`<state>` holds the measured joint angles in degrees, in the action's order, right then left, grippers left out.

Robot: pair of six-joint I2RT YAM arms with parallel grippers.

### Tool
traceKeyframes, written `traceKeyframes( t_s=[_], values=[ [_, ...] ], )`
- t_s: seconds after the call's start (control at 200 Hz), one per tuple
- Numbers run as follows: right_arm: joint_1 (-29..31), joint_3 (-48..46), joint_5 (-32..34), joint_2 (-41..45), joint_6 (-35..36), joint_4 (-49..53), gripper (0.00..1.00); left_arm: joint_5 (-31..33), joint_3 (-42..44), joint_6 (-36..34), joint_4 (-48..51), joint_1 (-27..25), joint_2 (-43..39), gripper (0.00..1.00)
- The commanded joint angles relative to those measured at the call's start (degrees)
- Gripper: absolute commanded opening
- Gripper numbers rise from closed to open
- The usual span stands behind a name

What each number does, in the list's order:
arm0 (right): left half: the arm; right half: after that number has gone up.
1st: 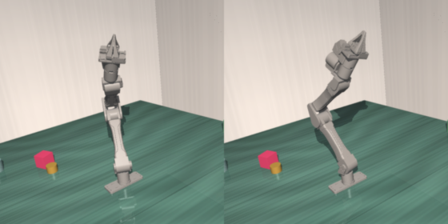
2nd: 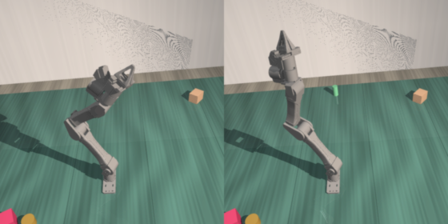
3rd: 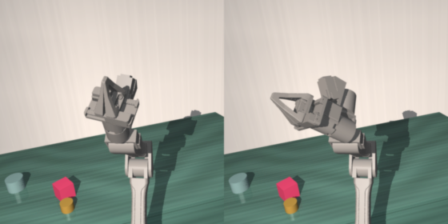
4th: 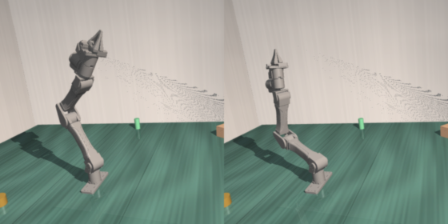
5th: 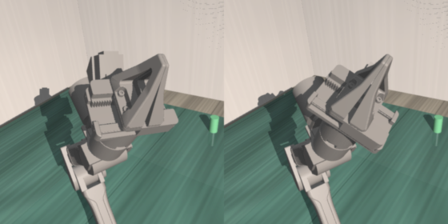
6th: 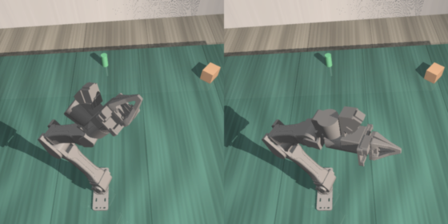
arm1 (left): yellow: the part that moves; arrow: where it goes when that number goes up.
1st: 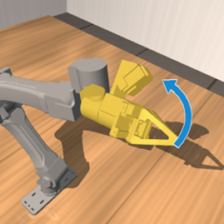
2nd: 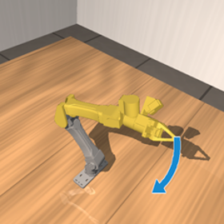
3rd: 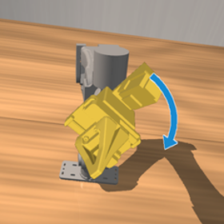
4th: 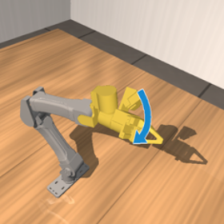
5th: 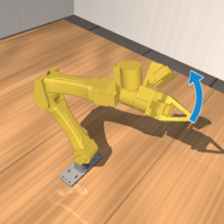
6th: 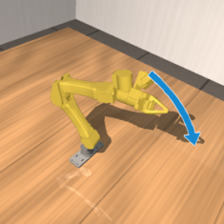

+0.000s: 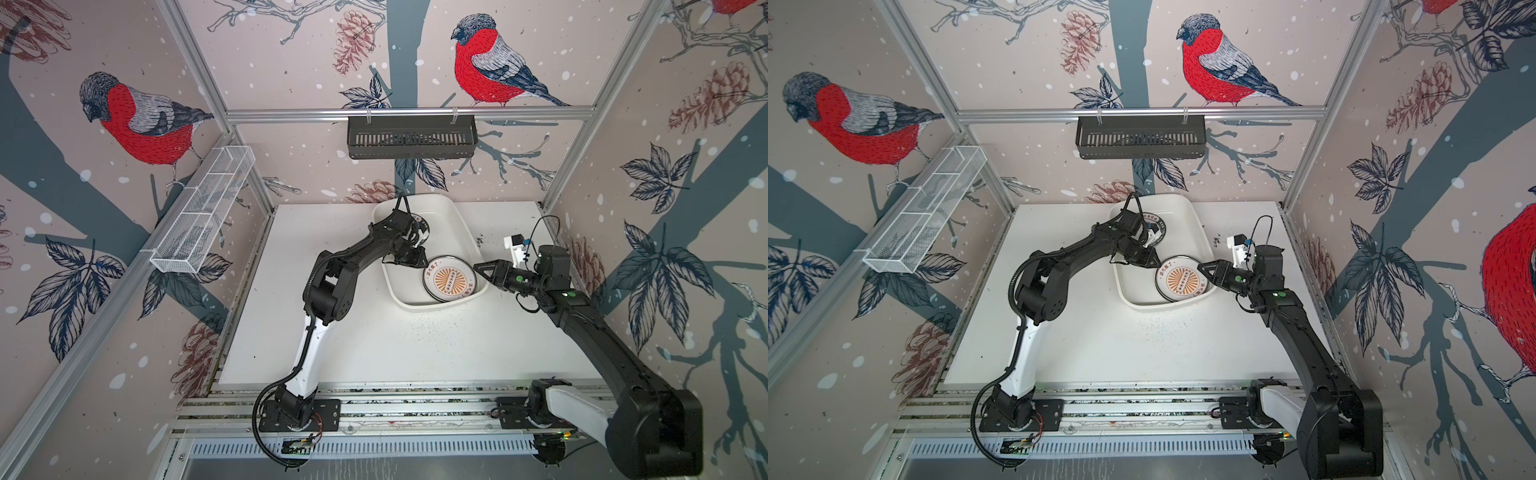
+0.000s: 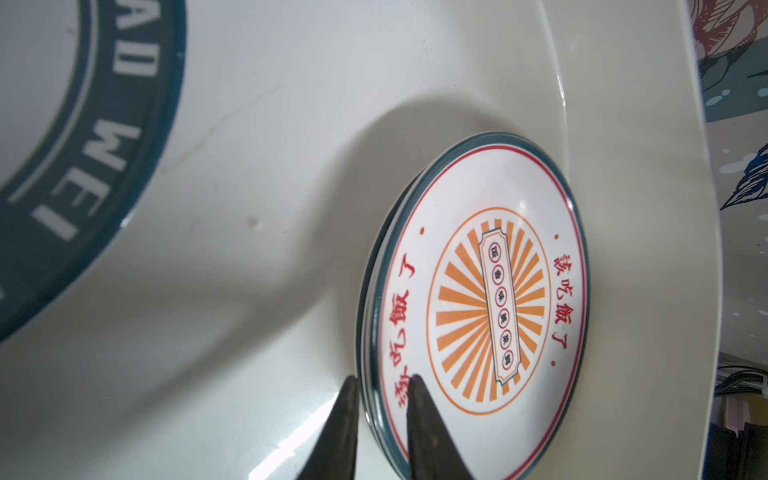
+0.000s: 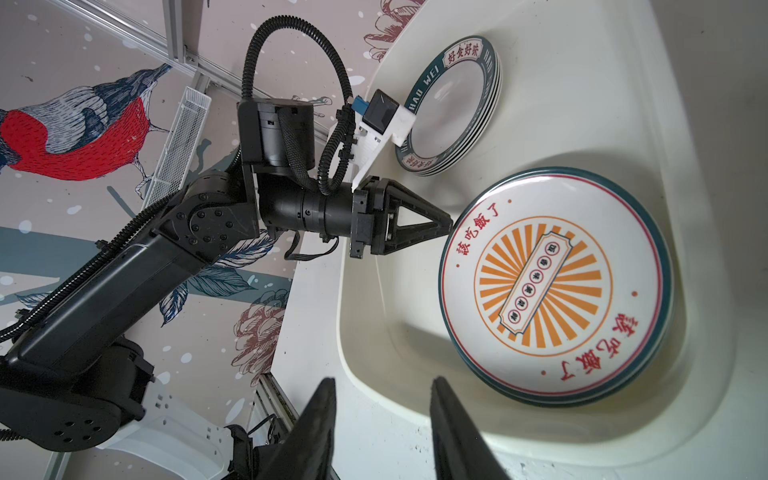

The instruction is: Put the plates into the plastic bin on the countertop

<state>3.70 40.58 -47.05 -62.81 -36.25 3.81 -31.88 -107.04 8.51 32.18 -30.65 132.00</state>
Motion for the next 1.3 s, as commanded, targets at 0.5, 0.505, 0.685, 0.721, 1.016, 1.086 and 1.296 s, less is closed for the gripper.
traceKeyframes(
  t_s=[0.5,0.505,0.685,0.721,1.016,1.086,1.296],
  values=[
    [-3.3,1.8,12.3,0.7,1.6,-3.0,0.53,5.5,-1.5,-5.1,1.0,0.0,-9.7,0.57],
    [-3.4,1.8,12.4,0.7,1.6,-3.0,0.54,5.5,-1.5,-5.2,1.0,-0.1,-9.9,0.58],
    [-6.9,0.5,21.4,0.7,1.7,-8.3,0.79,11.9,1.6,-9.9,0.8,0.0,-19.0,0.73],
    [-7.0,0.5,23.5,0.5,2.3,-8.9,0.96,13.6,2.9,-10.6,0.4,-0.1,-21.1,0.76],
    [-7.8,-6.9,38.6,1.4,11.0,-21.8,1.00,32.6,23.4,-10.9,-10.4,1.0,-39.1,0.80],
    [-7.9,-12.7,43.6,3.2,14.0,-30.7,1.00,33.8,29.3,-10.7,-13.9,3.6,-43.4,0.81],
    [-7.8,-27.8,53.5,6.6,22.9,-52.2,1.00,36.1,44.9,-7.9,-24.3,15.6,-53.6,0.85]
  ],
)
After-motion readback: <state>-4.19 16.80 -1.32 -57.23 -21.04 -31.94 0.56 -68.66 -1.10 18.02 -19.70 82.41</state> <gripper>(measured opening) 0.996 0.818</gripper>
